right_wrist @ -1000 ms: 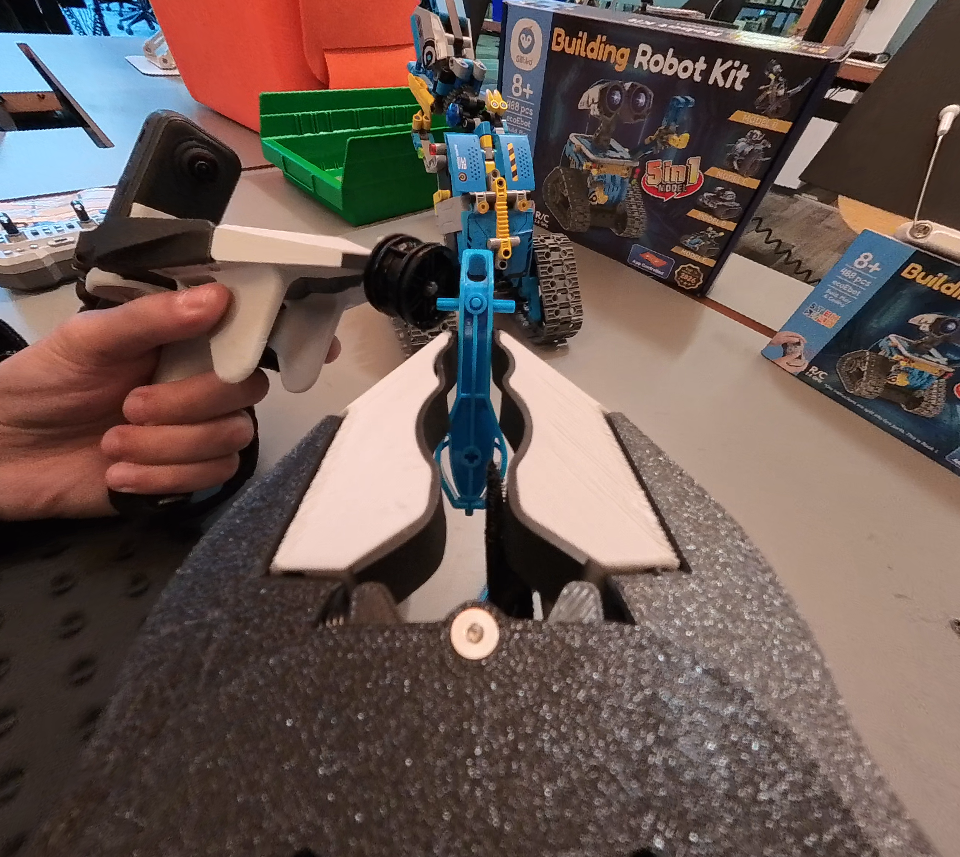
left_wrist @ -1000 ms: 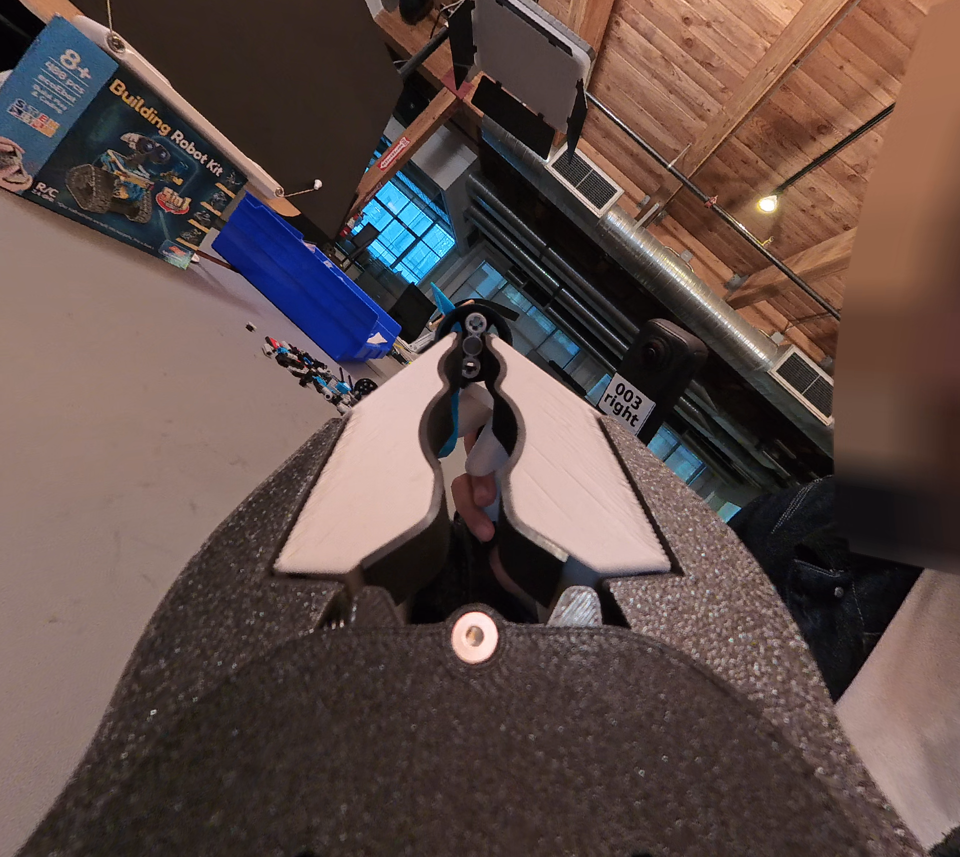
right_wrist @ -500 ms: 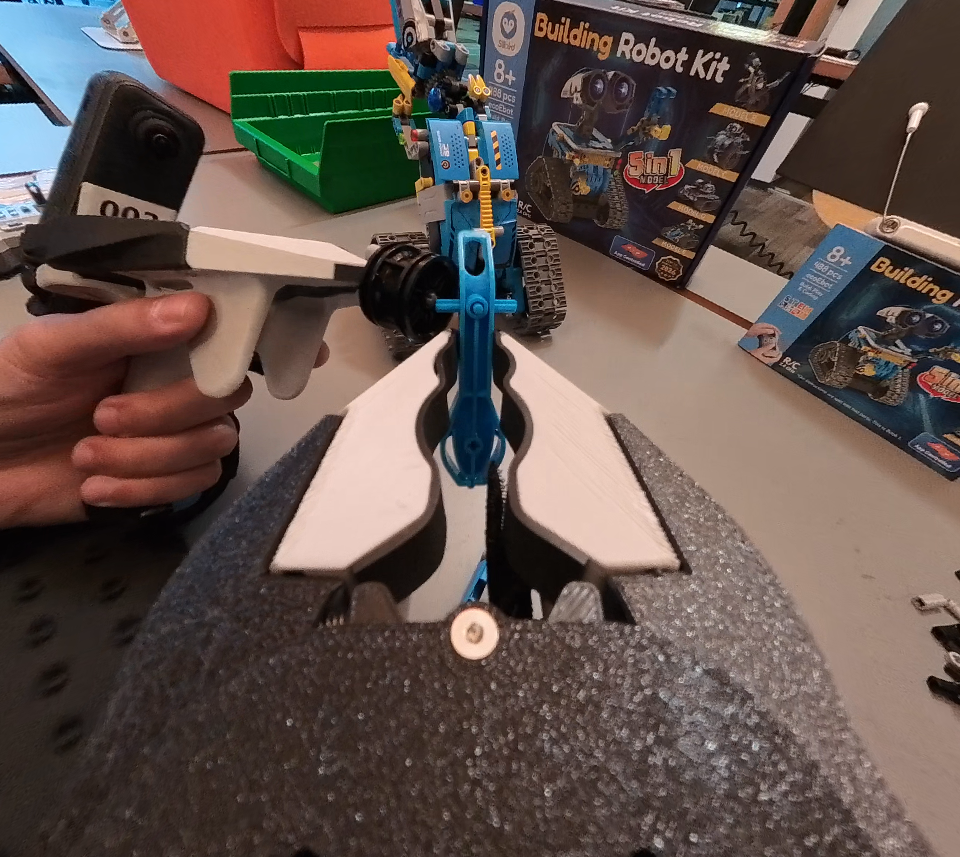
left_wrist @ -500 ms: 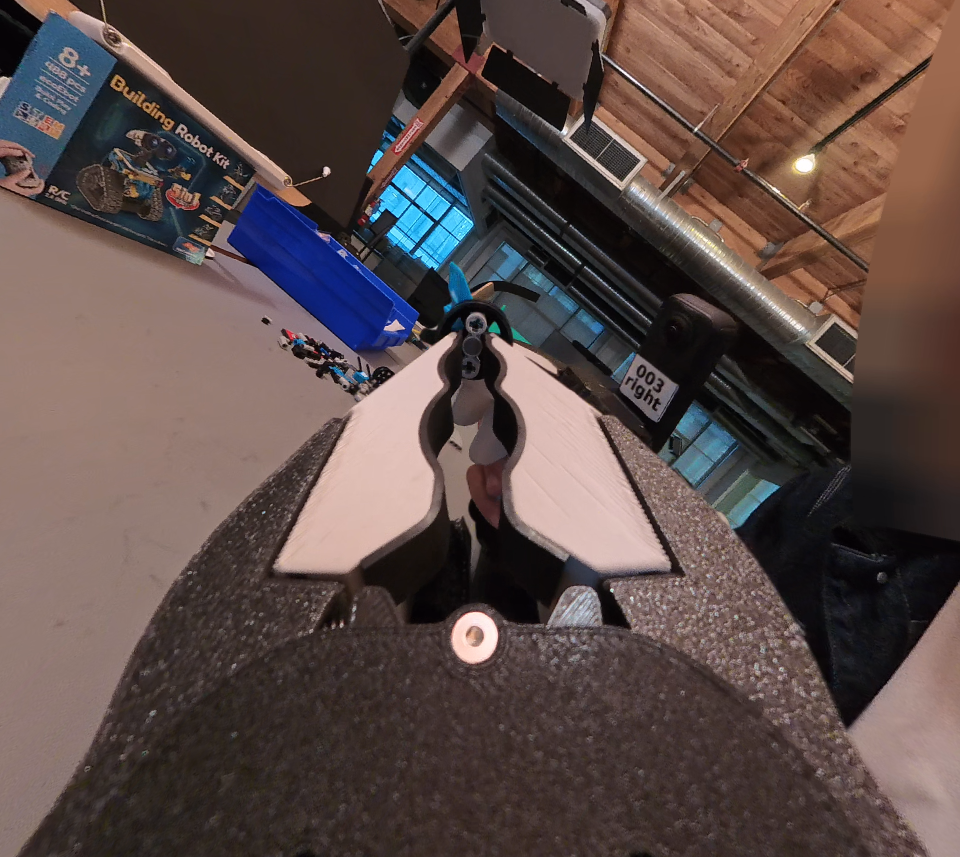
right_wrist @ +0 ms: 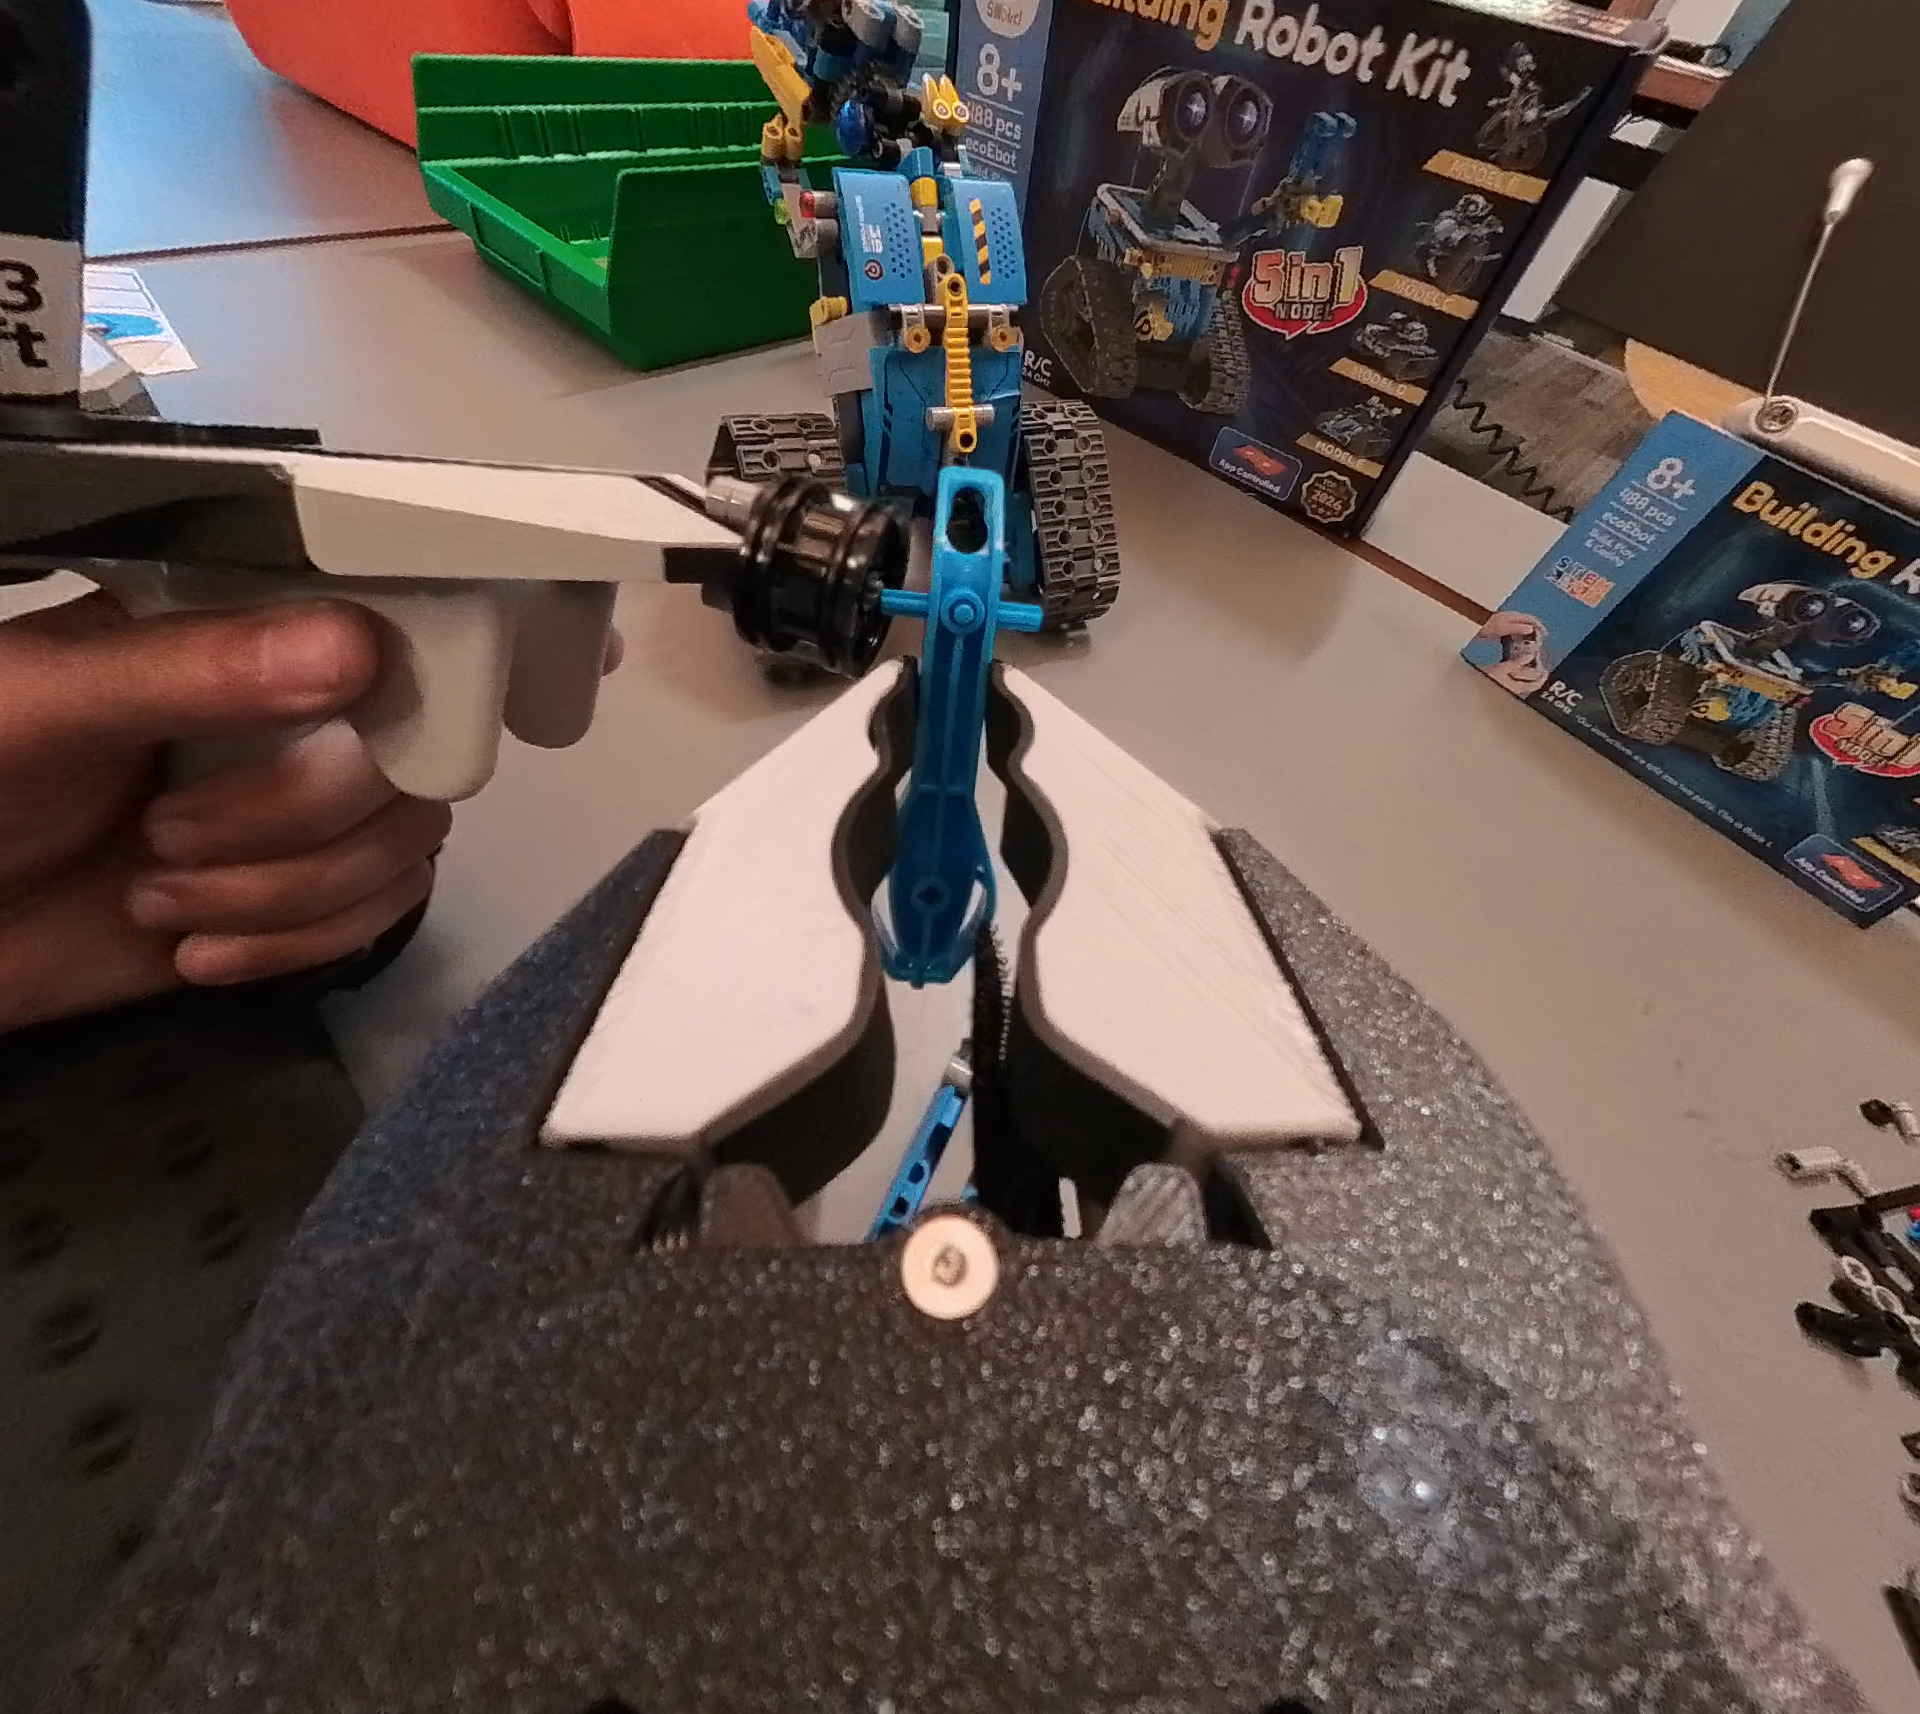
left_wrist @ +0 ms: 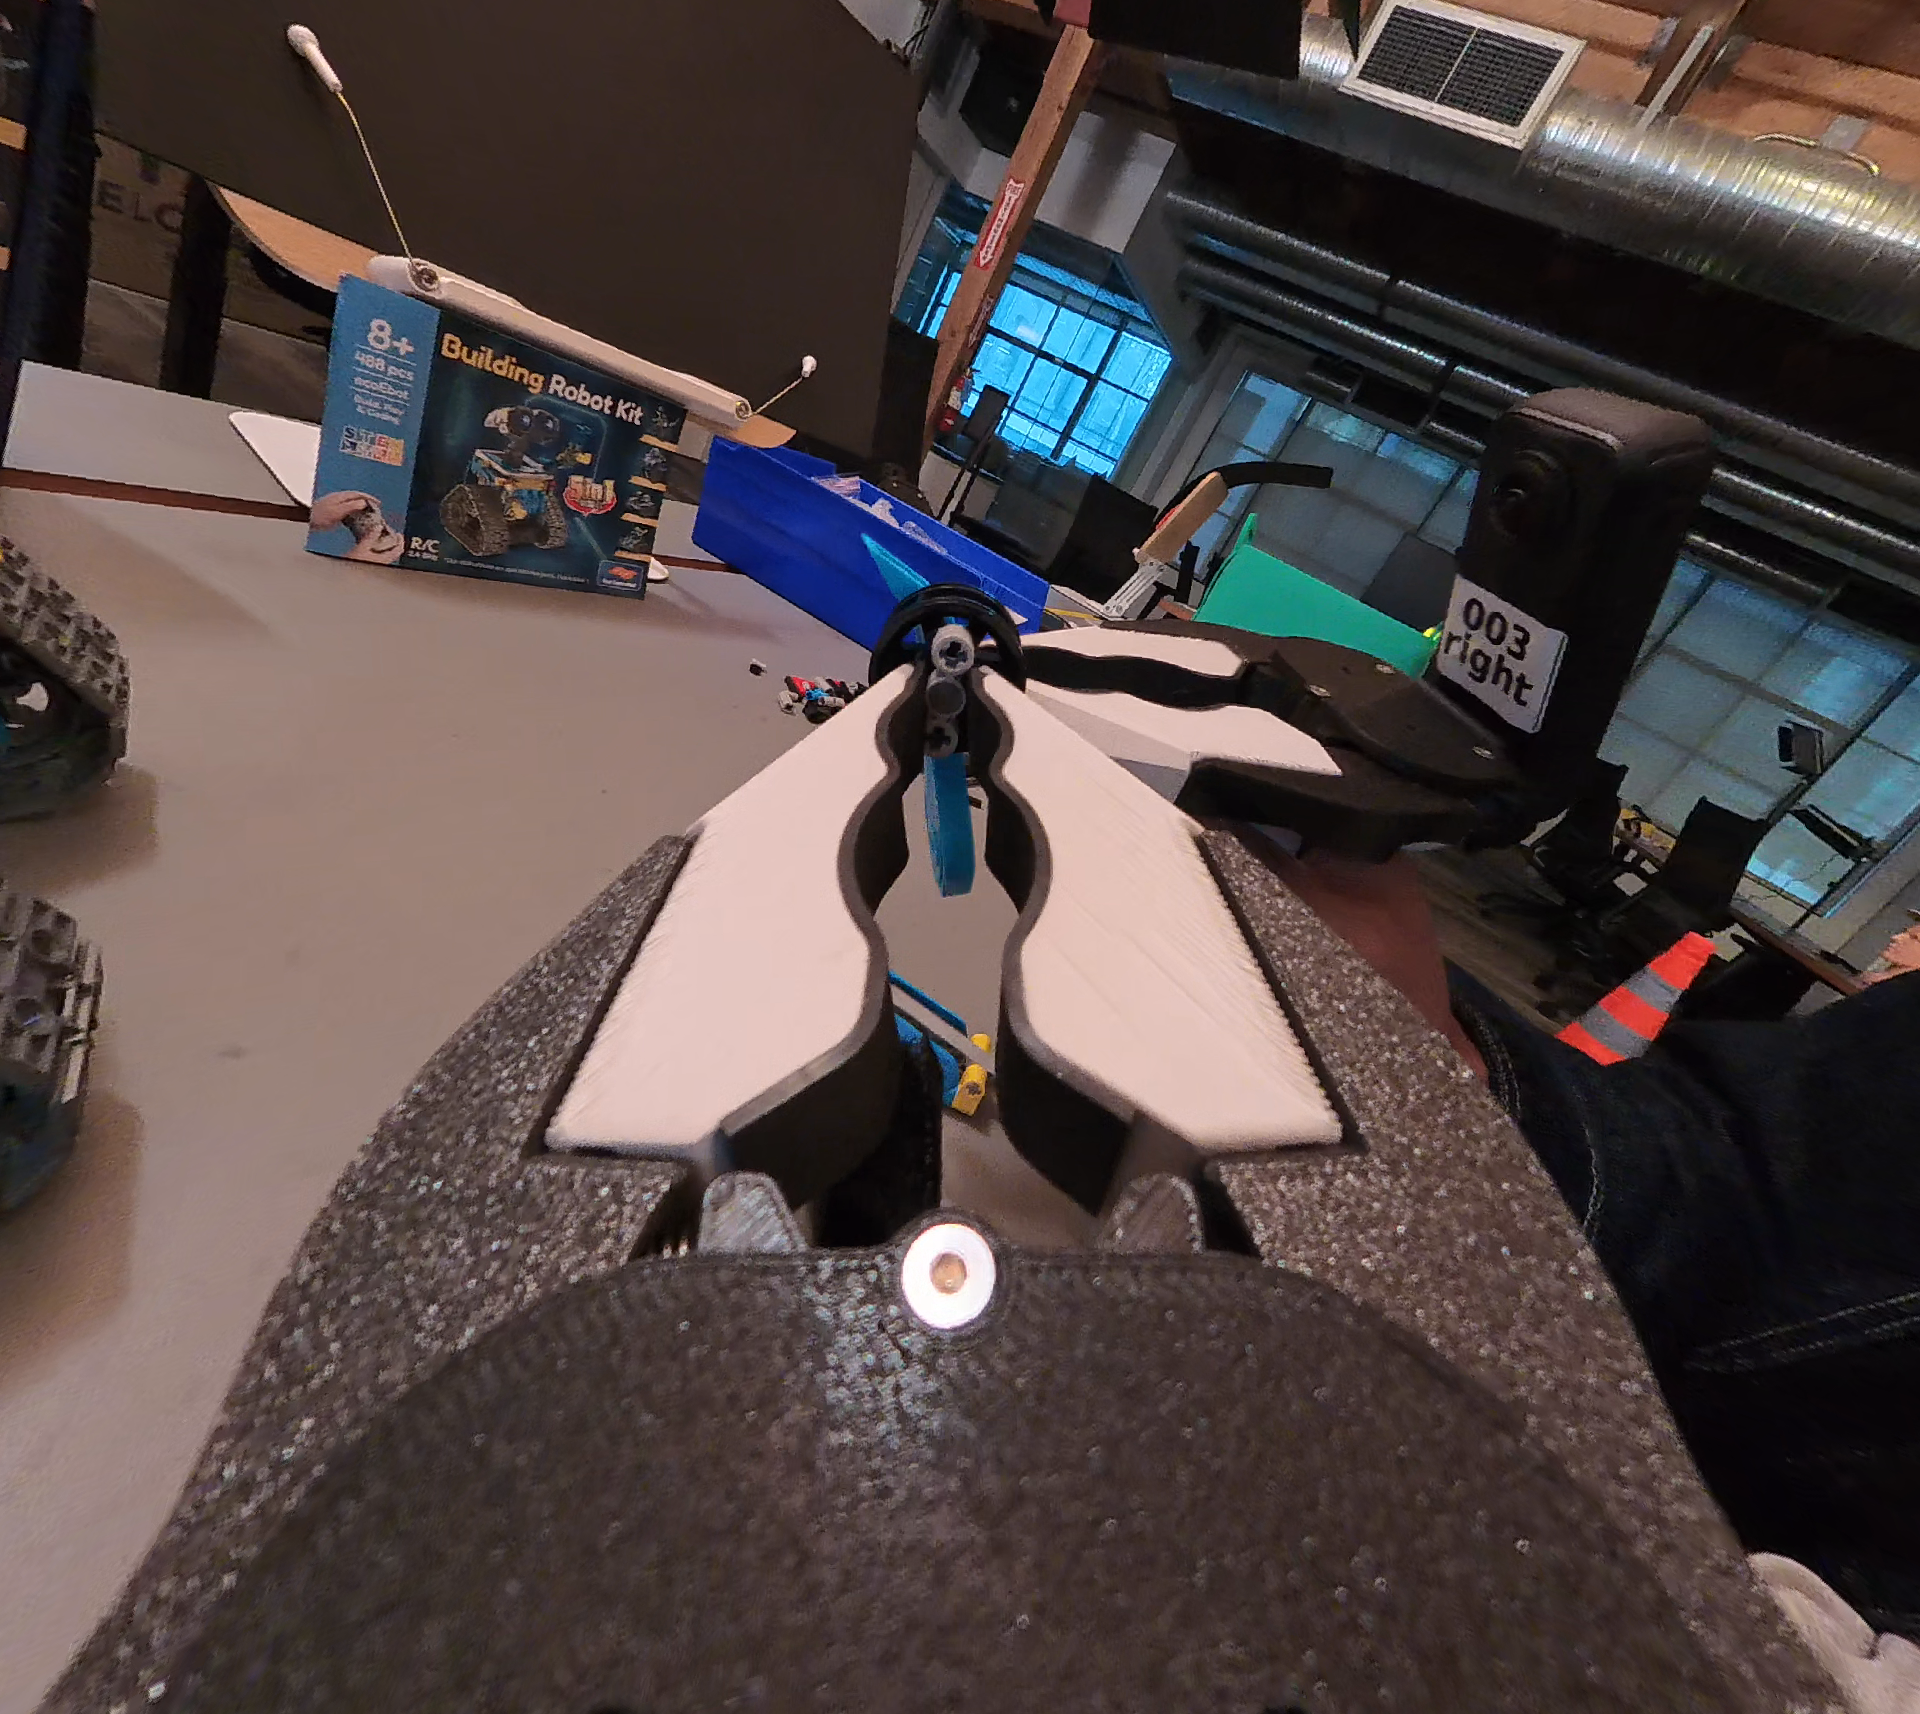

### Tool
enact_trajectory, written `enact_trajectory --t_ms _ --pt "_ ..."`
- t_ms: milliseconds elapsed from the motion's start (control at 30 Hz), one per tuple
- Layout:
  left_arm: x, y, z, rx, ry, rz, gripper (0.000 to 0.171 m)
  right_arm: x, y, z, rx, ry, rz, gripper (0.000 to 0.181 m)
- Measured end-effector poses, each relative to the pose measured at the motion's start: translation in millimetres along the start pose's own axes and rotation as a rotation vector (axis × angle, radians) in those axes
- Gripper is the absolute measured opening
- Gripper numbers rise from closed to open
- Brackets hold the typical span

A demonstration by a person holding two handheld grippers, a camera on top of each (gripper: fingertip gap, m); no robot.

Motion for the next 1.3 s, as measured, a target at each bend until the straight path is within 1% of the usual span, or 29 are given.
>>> enact_trajectory --t_ms 200,300,467,600,633,733,767,800,833,867,933,967,1000,1067,1133,1200,1300 --pt "-3.9 -0.3 1.8 -0.011 -0.032 -0.01 0.006 0.4 -0.3 -1.4 -0.038 -0.007 -0.085 0.009" --pt "-3.7 0.7 1.5 -0.016 -0.033 -0.006 0.006 1.8 -4.1 -2.0 -0.034 -0.003 -0.128 0.009" --pt "-4.1 -1.0 0.9 -0.026 -0.033 -0.037 0.006 1.2 -6.6 -2.1 -0.062 -0.008 -0.176 0.01" --pt "-4.2 0.0 1.1 -0.019 -0.041 -0.02 0.006 2.4 -6.8 -2.9 -0.1 -0.009 -0.249 0.01" --pt "-4.1 0.0 0.8 -0.02 -0.043 -0.02 0.006 2.5 -5.6 -2.5 -0.092 -0.004 -0.23 0.01" --pt "-1.7 -2.5 -0.9 -0.06 -0.025 -0.092 0.006 4.4 0.2 -1.5 0.013 0.015 -0.115 0.01" --pt "-0.8 -3.4 -2.0 -0.069 -0.018 -0.109 0.006 3.8 7.6 -2.0 -0.004 0.012 -0.093 0.01" --pt "0.0 -4.0 -3.0 -0.077 -0.012 -0.122 0.006 1.2 17.5 -1.5 -0.021 -0.013 -0.086 0.01" --pt "0.7 -4.4 -3.8 -0.086 -0.007 -0.134 0.006 -6.0 27.6 1.9 -0.009 -0.084 -0.07 0.01" --pt "1.0 -4.8 -4.6 -0.089 -0.004 -0.143 0.006 -19.9 35.2 7.5 0.048 -0.203 -0.036 0.01" --pt "0.7 -4.7 -5.3 -0.088 -0.012 -0.14 0.006 -58.8 37.7 15.8 0.274 -0.457 0.069 0.01" --pt "0.0 -3.7 -4.7 -0.085 -0.023 -0.129 0.006 -73.7 42.3 16.9 0.296 -0.526 0.122 0.01" --pt "-1.4 -3.1 -3.7 -0.074 -0.04 -0.109 0.005 -78.8 44.9 16.4 0.303 -0.542 0.152 0.01" --pt "-5.0 0.0 -0.7 -0.059 -0.091 -0.05 0.006 -75.2 40.6 14.7 0.365 -0.494 0.173 0.01" --pt "-9.2 2.6 2.2 -0.036 -0.14 0.014 0.006 -82.4 46.9 14.9 0.337 -0.526 0.173 0.011" --pt "-13.4 4.2 4.5 -0.016 -0.188 0.069 0.006 -84.4 57.2 13.0 0.32 -0.522 0.221 0.011" --pt "-18.9 5.9 6.7 0.012 -0.251 0.155 0.006 -100.6 79.8 7.5 0.221 -0.582 0.19 0.011"
Point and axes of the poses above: each gripper's, where its closed fingertips meet, z out along the fingers, x out of its top, y = z × x across the jaws, the point moved 6 cm from there along -z, back along the fingers, and after that the axes turned 3 degrees about z, right-handed, at the moved point
